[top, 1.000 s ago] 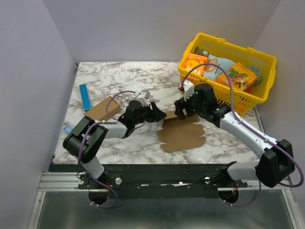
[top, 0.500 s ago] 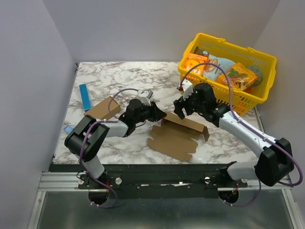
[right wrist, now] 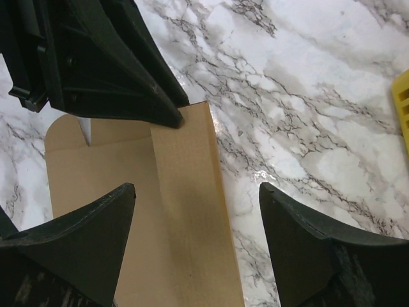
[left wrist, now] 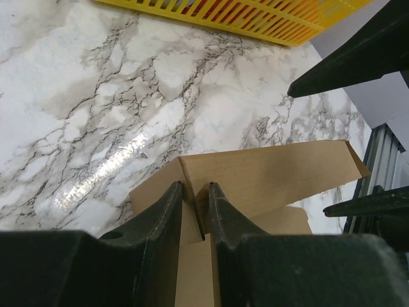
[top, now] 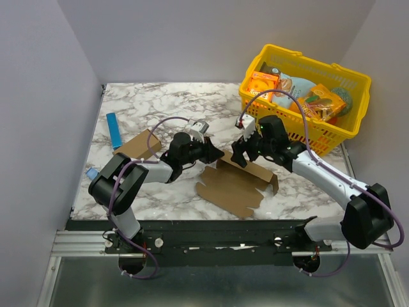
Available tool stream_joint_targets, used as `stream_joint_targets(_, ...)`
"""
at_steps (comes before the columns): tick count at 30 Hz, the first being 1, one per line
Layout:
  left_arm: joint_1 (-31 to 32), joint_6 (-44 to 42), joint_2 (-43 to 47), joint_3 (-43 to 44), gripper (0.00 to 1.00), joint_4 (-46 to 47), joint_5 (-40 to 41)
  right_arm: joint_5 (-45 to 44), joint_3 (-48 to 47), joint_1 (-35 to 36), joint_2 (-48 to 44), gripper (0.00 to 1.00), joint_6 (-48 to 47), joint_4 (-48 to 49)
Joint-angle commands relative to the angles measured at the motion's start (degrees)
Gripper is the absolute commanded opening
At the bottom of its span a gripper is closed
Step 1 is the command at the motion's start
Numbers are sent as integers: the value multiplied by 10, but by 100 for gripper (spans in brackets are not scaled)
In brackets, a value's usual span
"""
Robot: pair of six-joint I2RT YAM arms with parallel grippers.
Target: Fold the paper box
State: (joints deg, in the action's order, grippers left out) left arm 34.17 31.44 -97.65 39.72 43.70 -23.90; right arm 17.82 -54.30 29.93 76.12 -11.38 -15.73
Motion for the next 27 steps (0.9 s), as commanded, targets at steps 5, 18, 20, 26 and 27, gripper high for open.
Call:
stream_joint_targets(5,0,-35,-27,-9,23,-71,-15,-37,11,15,13,86,0,-16)
stream_joint_targets(18,0,-41,-23,12,22,-99,-2,-85,21,48,47,86,-11,-21)
stream_joint_targets(20,0,-44,-22,14,22,-102,-1,-95,21,50,52,86,-12,-21)
stream_joint_targets(26,0,-52,-17,18,22,-111,0,-140,21,58,73,86,-19,-20)
stream_joint_targets(27,-1,-55,-17,18,22,-113,0,-142,21,58,74,85,-18,-19)
